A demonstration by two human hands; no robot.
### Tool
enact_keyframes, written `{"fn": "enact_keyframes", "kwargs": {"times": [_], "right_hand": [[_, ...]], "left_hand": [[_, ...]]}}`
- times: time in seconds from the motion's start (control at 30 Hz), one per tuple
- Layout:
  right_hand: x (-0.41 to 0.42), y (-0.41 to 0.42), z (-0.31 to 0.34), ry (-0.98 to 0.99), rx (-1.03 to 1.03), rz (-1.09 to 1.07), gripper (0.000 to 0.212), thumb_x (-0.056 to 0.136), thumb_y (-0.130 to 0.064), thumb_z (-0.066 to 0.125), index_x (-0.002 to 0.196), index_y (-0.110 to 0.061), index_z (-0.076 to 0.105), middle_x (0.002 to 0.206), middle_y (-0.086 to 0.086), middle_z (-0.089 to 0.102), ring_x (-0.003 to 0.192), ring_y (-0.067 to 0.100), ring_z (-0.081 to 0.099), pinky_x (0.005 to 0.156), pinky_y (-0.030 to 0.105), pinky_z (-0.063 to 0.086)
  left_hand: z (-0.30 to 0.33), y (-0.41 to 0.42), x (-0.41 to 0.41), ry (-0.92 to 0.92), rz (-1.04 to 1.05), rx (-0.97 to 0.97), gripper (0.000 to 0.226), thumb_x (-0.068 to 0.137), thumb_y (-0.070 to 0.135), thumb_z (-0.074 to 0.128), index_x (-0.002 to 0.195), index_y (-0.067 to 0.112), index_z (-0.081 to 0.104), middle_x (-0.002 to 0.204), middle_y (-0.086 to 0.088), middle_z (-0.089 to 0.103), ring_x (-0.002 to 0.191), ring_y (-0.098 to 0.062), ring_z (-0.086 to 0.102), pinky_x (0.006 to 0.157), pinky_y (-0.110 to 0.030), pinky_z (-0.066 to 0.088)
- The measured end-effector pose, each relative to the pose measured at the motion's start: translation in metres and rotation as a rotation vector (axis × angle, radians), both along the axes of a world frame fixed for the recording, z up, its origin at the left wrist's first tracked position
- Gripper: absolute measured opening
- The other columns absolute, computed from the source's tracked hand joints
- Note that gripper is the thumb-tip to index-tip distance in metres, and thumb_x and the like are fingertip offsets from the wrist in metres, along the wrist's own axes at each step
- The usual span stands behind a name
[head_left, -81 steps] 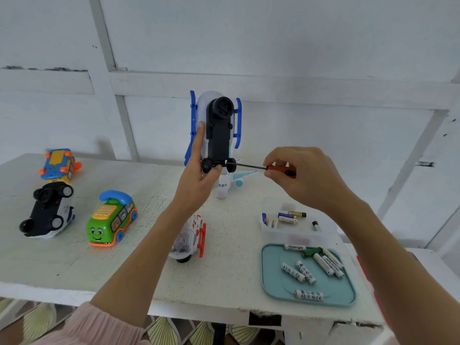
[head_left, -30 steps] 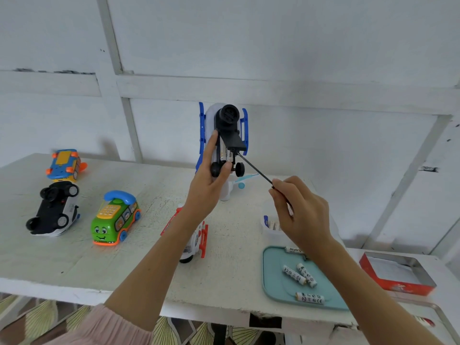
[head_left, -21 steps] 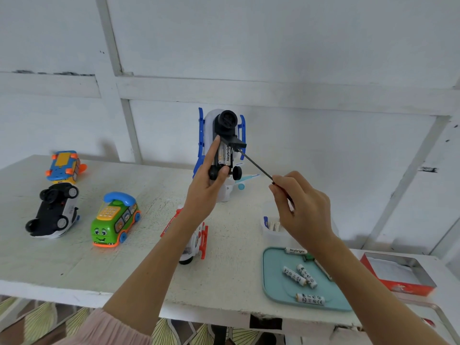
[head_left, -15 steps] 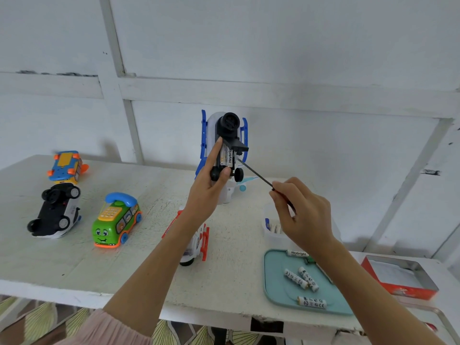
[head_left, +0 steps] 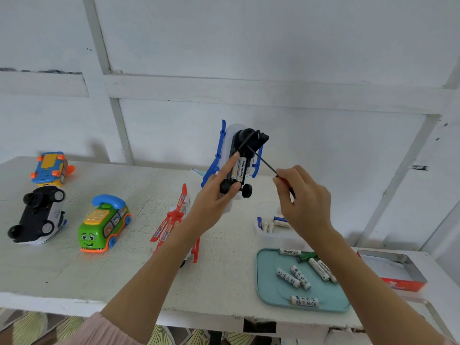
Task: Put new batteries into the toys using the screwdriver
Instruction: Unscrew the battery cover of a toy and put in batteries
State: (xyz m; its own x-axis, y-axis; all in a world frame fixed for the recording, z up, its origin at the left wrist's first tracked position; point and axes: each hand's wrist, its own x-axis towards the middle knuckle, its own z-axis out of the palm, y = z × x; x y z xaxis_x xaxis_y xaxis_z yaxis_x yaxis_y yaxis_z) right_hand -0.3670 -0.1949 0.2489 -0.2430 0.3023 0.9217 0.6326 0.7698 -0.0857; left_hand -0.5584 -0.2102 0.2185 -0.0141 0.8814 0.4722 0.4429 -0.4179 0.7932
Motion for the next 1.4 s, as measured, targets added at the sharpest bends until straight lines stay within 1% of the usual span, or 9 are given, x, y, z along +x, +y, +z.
{"fn": "enact_keyframes", "kwargs": {"times": [0.4, 0.47, 0.57, 0.83, 0.93, 1.07, 1.17, 1.27, 1.4], "right_hand": [[0.026, 0.004, -0.019, -0.006, -0.092, -0.035, 0.019, 0.089, -0.018, 0.048, 0.08, -0.008, 0.062, 0.068, 0.0, 0.057, 0.042, 0.021, 0.045, 0.033, 0.027, 0.036], [0.03, 0.005, -0.028, -0.039, -0.155, -0.044, 0.021, 0.088, -0.021, 0.046, 0.079, -0.01, 0.061, 0.069, -0.001, 0.058, 0.043, 0.02, 0.046, 0.035, 0.028, 0.039], [0.034, 0.006, -0.04, -0.097, -0.248, -0.071, 0.015, 0.085, -0.023, 0.05, 0.078, -0.013, 0.059, 0.069, -0.004, 0.06, 0.044, 0.02, 0.048, 0.037, 0.026, 0.04], [0.041, 0.012, -0.046, -0.105, -0.323, -0.117, 0.007, 0.081, -0.018, 0.054, 0.078, -0.013, 0.058, 0.067, -0.003, 0.06, 0.045, 0.021, 0.05, 0.038, 0.028, 0.042], [0.043, 0.013, -0.048, -0.099, -0.33, -0.111, 0.008, 0.082, -0.018, 0.054, 0.078, -0.013, 0.058, 0.067, -0.003, 0.059, 0.045, 0.021, 0.05, 0.038, 0.03, 0.043], [0.046, 0.015, -0.053, -0.083, -0.309, -0.11, 0.011, 0.084, -0.019, 0.052, 0.077, -0.011, 0.057, 0.066, -0.003, 0.058, 0.045, 0.022, 0.05, 0.037, 0.033, 0.043], [0.043, 0.014, -0.06, -0.076, -0.264, -0.128, 0.023, 0.089, -0.021, 0.042, 0.075, -0.008, 0.055, 0.064, 0.0, 0.053, 0.039, 0.023, 0.043, 0.031, 0.029, 0.036], [0.04, 0.011, -0.066, -0.052, -0.237, -0.149, 0.026, 0.091, -0.019, 0.041, 0.072, -0.006, 0.054, 0.063, 0.001, 0.048, 0.037, 0.023, 0.036, 0.031, 0.026, 0.026], [0.04, 0.011, -0.071, -0.033, -0.233, -0.141, 0.025, 0.091, -0.017, 0.042, 0.074, -0.005, 0.056, 0.064, 0.002, 0.05, 0.037, 0.021, 0.037, 0.031, 0.025, 0.026]], "left_hand": [[-0.003, 0.023, 0.013, 0.145, 0.013, 0.013, 0.054, 0.082, 0.065, 0.037, 0.129, 0.075, 0.01, 0.127, -0.012, 0.051, 0.108, -0.027, 0.052, 0.096, -0.041, 0.046], [-0.002, 0.03, 0.013, 0.178, 0.016, 0.018, 0.055, 0.089, 0.058, 0.041, 0.13, 0.073, 0.008, 0.121, -0.016, 0.051, 0.1, -0.026, 0.052, 0.092, -0.031, 0.045], [0.0, 0.038, 0.017, 0.254, 0.034, 0.037, 0.057, 0.098, 0.037, 0.043, 0.129, 0.069, 0.007, 0.1, -0.017, 0.048, 0.079, -0.019, 0.044, 0.075, -0.012, 0.036], [-0.004, 0.046, 0.032, 0.336, 0.049, 0.071, 0.059, 0.099, 0.031, 0.045, 0.131, 0.064, 0.008, 0.093, -0.019, 0.047, 0.078, -0.025, 0.044, 0.08, -0.035, 0.044], [-0.004, 0.048, 0.036, 0.351, 0.052, 0.092, 0.058, 0.098, 0.031, 0.045, 0.132, 0.062, 0.009, 0.093, -0.018, 0.048, 0.077, -0.024, 0.044, 0.079, -0.035, 0.044], [-0.007, 0.05, 0.042, 0.315, 0.065, 0.089, 0.06, 0.097, 0.037, 0.044, 0.129, 0.07, 0.006, 0.097, -0.017, 0.05, 0.082, -0.025, 0.048, 0.081, -0.037, 0.048], [-0.008, 0.053, 0.047, 0.263, 0.068, 0.075, 0.059, 0.098, 0.033, 0.045, 0.131, 0.066, 0.009, 0.103, -0.017, 0.052, 0.087, -0.026, 0.05, 0.082, -0.033, 0.047], [-0.006, 0.058, 0.053, 0.196, 0.054, 0.059, 0.062, 0.098, 0.034, 0.045, 0.126, 0.076, 0.008, 0.112, -0.017, 0.053, 0.091, -0.03, 0.055, 0.082, -0.029, 0.047], [-0.009, 0.064, 0.057, 0.174, 0.02, 0.047, 0.062, 0.098, 0.035, 0.043, 0.123, 0.079, 0.007, 0.121, -0.017, 0.053, 0.097, -0.032, 0.057, 0.083, -0.025, 0.046]]}}
